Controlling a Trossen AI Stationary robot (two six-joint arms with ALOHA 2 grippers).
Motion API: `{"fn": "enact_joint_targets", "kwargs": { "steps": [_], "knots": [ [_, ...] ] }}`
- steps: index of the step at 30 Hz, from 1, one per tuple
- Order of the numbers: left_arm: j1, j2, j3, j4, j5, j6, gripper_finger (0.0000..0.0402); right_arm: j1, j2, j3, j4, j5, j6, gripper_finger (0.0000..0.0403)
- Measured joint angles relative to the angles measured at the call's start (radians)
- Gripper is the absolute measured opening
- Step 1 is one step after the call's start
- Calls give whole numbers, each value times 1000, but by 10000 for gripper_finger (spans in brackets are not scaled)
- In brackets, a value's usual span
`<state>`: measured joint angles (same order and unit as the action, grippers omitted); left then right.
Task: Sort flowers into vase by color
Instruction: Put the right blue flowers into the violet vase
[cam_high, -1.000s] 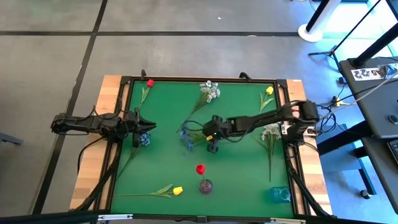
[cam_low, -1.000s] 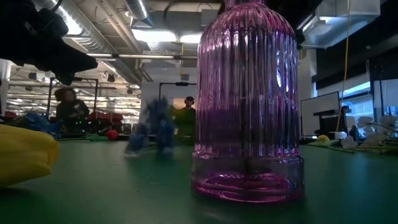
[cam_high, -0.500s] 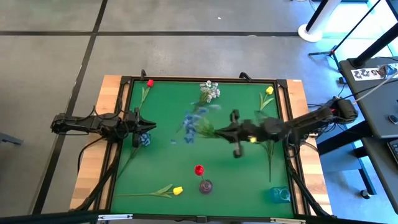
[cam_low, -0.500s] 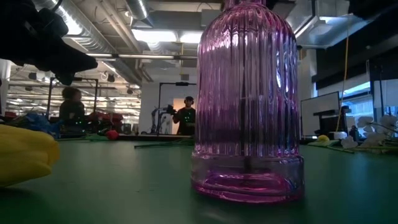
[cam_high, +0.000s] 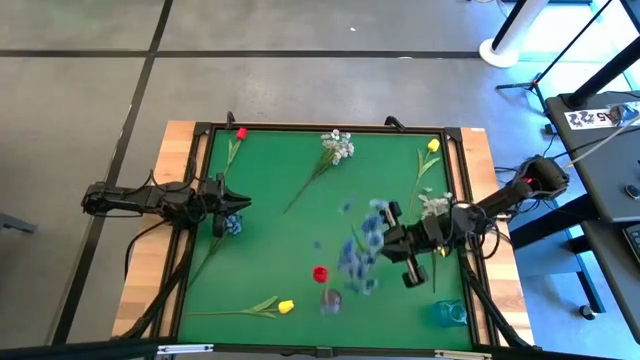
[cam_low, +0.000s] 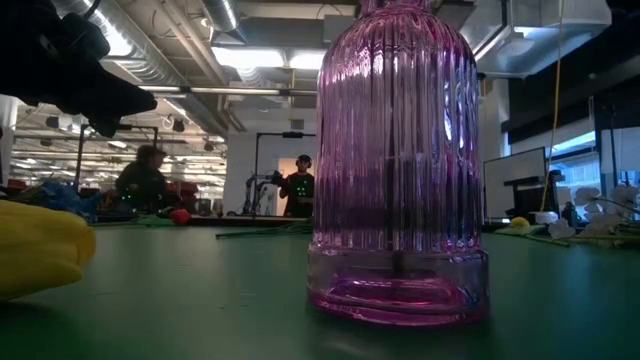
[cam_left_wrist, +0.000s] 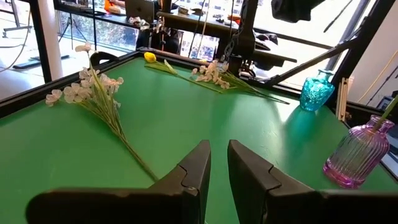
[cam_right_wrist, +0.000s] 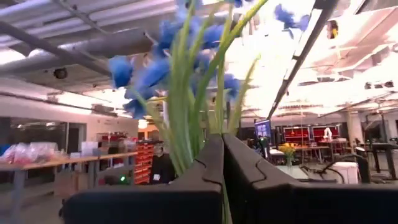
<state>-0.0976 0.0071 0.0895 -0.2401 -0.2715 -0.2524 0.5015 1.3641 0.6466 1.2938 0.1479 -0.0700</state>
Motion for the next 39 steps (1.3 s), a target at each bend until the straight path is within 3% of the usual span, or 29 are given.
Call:
{"fn": "enact_joint_targets", "kwargs": {
  "steps": [14, 27, 39],
  "knots": [
    [0, 0, 0, 0, 0, 0, 53, 55, 264, 111, 280, -68, -17, 0],
    [0, 0, 0, 0, 0, 0, 53, 123, 427, 231, 278, -116, -71, 0],
    [0, 0, 0, 0, 0, 0, 53, 126, 530, 328, 264, -49, -94, 0]
  ]
}}
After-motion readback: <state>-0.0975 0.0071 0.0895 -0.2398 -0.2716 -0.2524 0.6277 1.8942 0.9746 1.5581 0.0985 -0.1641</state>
